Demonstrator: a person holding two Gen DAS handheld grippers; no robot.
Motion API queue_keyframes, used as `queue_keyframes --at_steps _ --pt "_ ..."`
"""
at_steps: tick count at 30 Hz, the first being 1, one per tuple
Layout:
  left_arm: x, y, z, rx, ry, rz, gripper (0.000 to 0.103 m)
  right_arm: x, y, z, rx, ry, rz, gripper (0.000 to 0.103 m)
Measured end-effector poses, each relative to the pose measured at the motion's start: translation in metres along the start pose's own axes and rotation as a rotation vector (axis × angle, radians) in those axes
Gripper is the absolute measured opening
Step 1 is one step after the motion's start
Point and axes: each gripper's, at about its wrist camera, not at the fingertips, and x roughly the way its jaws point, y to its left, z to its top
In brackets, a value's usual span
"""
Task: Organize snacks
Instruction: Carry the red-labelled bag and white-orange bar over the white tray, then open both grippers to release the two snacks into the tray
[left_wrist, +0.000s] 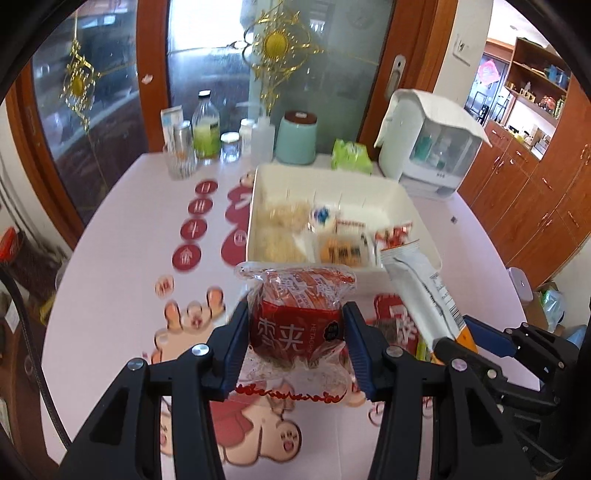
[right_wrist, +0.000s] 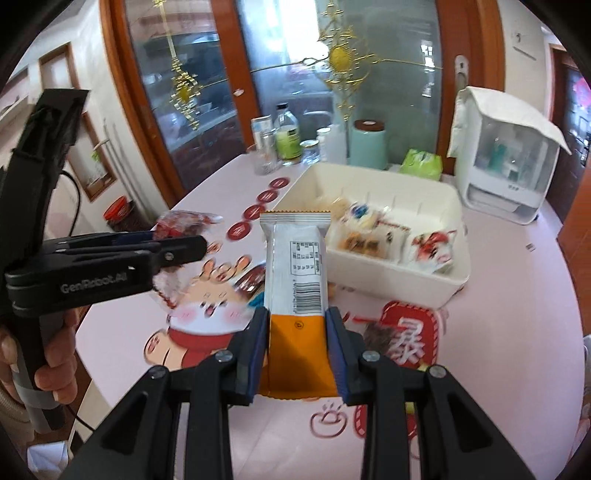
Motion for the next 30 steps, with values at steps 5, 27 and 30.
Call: queue_keyframes --at_steps 5,27,30 --pt "0.008 -0.006 0.035 0.047 -0.034 0.009 0.048 -0.002 -0.015 0.031 0.037 -0.037 -0.035 0.031" --pt "0.130 -0.046 0.161 0.175 -0.019 0.061 0.050 0.057 -0.104 0.148 0.194 -0.094 -0.212 0.032" --pt "0.156 -0.043 0.165 0.147 0.021 0.057 0.050 0.076 -0.116 0.154 0.228 -0.074 -0.219 0.032"
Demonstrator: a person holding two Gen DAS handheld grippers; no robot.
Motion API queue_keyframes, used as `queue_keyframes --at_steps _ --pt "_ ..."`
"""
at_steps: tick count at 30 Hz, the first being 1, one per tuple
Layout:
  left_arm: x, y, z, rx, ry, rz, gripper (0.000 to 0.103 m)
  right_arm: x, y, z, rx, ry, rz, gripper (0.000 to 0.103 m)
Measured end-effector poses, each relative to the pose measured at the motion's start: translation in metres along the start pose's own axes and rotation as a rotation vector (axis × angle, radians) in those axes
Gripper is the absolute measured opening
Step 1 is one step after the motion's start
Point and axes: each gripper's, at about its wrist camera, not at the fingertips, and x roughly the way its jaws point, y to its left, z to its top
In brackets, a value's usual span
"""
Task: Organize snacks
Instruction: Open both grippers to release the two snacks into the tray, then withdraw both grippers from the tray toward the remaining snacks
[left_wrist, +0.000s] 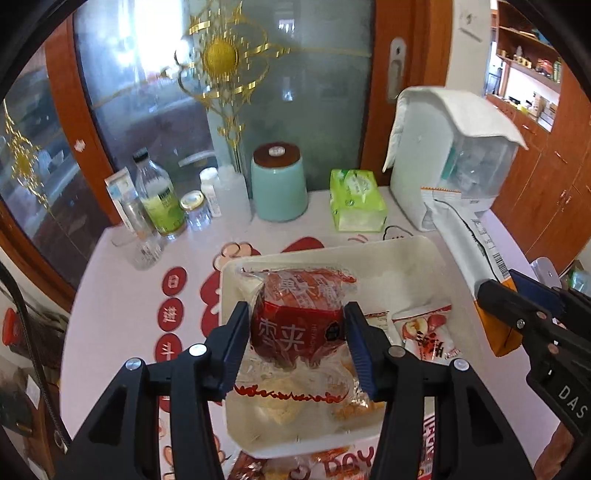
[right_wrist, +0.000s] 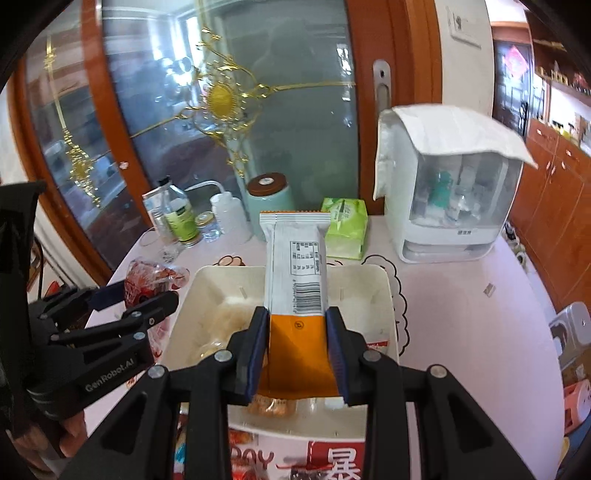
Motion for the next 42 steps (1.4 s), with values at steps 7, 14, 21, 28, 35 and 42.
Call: queue_keyframes --at_steps 7,14,21,28,35,42 --pt "0.058 0.004 -0.009 -0.056 0.103 -0.012 0.051 0.051 -0.005 0.003 0.037 0.074 -0.008 0.033" --pt "0.102 0.008 -0.020 -0.082 0.176 -0.017 0.090 0.101 -0.009 -0.008 0.046 0.175 -0.012 0.034" --pt "0.111 0.013 -0.029 -0.100 0.182 -0.005 0.091 0.122 -0.013 -0.019 0.057 0.255 -0.021 0.043" --pt "0.096 0.011 -0.031 -0.076 0.110 0.001 0.091 0.123 -0.016 -0.026 0.067 0.275 -0.010 0.044" --pt "0.078 0.008 -0.034 -0.055 0.061 -0.005 0.091 0.115 -0.019 -0.029 0.075 0.276 -0.010 0.044" --pt "0.056 0.006 -0.037 -0.056 0.046 -0.035 0.091 0.098 -0.019 -0.032 0.081 0.265 -0.001 0.044"
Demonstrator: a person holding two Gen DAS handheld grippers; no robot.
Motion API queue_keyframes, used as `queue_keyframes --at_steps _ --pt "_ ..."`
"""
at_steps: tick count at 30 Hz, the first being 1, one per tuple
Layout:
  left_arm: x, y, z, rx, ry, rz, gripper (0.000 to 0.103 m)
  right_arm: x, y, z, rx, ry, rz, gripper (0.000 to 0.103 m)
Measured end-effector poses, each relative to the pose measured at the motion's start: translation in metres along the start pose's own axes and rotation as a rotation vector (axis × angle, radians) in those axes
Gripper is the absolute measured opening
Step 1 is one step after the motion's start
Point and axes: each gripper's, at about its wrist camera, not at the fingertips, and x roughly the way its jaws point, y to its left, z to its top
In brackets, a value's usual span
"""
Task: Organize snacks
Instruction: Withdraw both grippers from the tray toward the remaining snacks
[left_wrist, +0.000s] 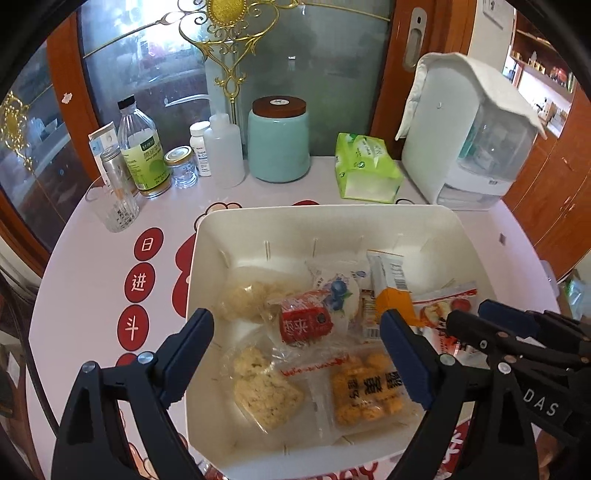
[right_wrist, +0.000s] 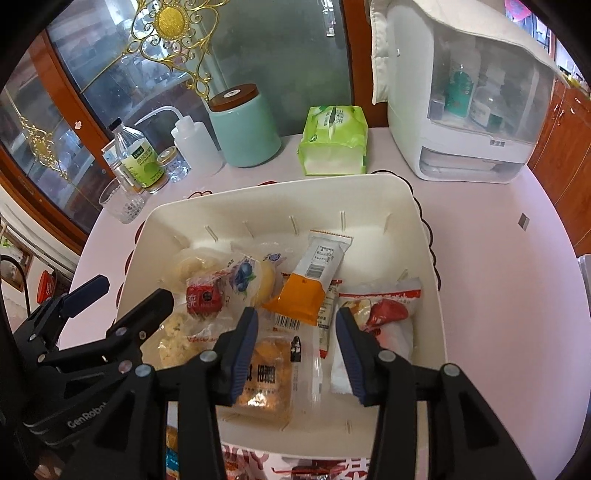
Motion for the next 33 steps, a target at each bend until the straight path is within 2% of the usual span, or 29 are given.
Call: queue_keyframes --at_steps 8,16,24,33 --pt "-0.026 -0.005 -0.009 0.018 0.008 0.024 0.091 -0.026 0.000 -0.013 -0.008 -0.017 0.012 0.044" --pt "-0.071 -0.021 -0.030 0.052 -0.006 -0.009 0.091 -0.065 -0.007 -0.033 -0.015 -0.050 0.032 0.044" --pt "-0.114 -0.032 -0.061 0.023 -0.049 -0.037 0.092 -0.106 -0.015 -0.074 -0.031 -0.075 0.052 0.048" --pt "-0.127 -0.045 -0.113 0.009 -0.040 -0.033 0.094 -0.130 -0.030 -0.126 -0.024 -0.085 0.052 0.049"
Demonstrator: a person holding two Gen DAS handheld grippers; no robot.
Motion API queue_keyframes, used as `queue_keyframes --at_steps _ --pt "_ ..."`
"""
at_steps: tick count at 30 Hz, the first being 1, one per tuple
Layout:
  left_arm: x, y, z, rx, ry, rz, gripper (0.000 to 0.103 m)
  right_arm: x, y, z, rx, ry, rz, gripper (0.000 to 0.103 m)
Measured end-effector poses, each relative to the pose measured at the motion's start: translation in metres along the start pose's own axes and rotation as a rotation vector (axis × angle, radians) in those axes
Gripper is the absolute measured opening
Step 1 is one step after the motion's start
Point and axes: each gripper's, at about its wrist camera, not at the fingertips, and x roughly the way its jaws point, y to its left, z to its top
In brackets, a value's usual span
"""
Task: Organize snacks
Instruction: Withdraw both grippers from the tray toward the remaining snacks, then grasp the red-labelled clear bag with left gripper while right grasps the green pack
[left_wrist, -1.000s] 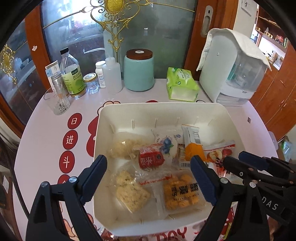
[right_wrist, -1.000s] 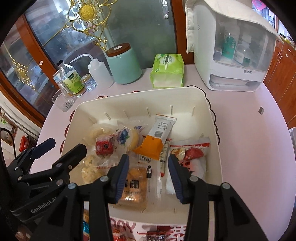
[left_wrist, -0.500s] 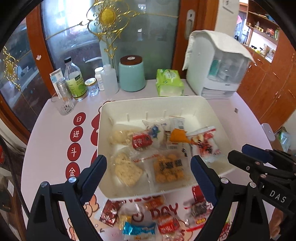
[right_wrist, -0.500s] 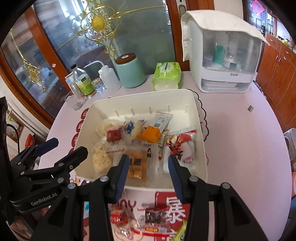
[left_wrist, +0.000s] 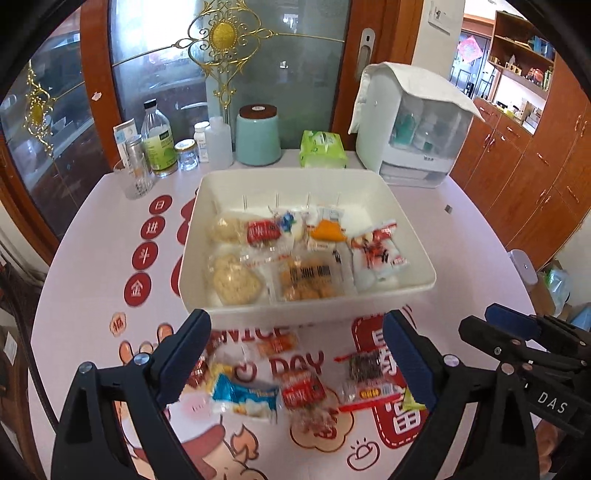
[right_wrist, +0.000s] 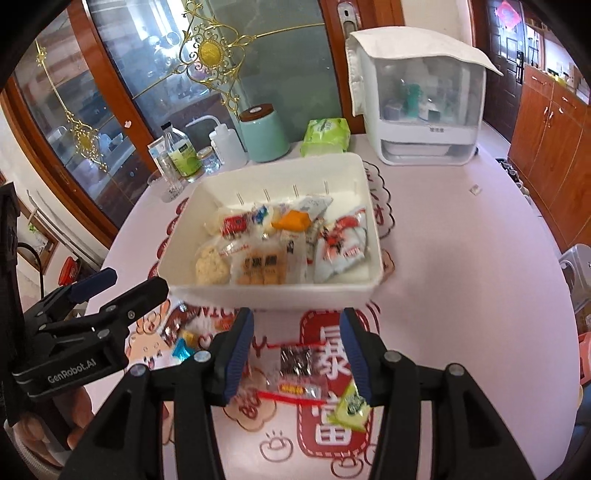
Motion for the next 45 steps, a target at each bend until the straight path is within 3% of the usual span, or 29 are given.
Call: queue_keyframes --at_steps 7,14,26,32,41,45 --pt "0.006 -0.011 -0.035 0.008 0.009 0.017 0.094 0.001 -0.017 -0.035 0.014 0.020 -0.029 0.049" --pt "0.044 -0.022 -0.067 -0.006 0.126 0.004 0.094 0.024 -0.037 -0.063 0.058 0.087 -0.051 0.049" --pt "0.092 -0.017 -0.094 -0.061 0.254 0.001 0.094 0.062 -0.063 -0.089 0.130 0.172 -0.070 0.049" --pt "0.104 -0.007 -0.101 -0.111 0.279 -0.022 0.093 0.085 -0.065 -0.098 0.142 0.215 -0.070 0.049" --pt "0.115 -0.007 -0.102 -0.112 0.294 -0.036 0.076 0.112 -0.050 -0.105 0.083 0.235 -0.119 0.049" --pt "0.121 -0.012 -0.101 -0.097 0.304 -0.027 0.074 0.114 -0.042 -0.108 0.030 0.209 -0.164 0.048"
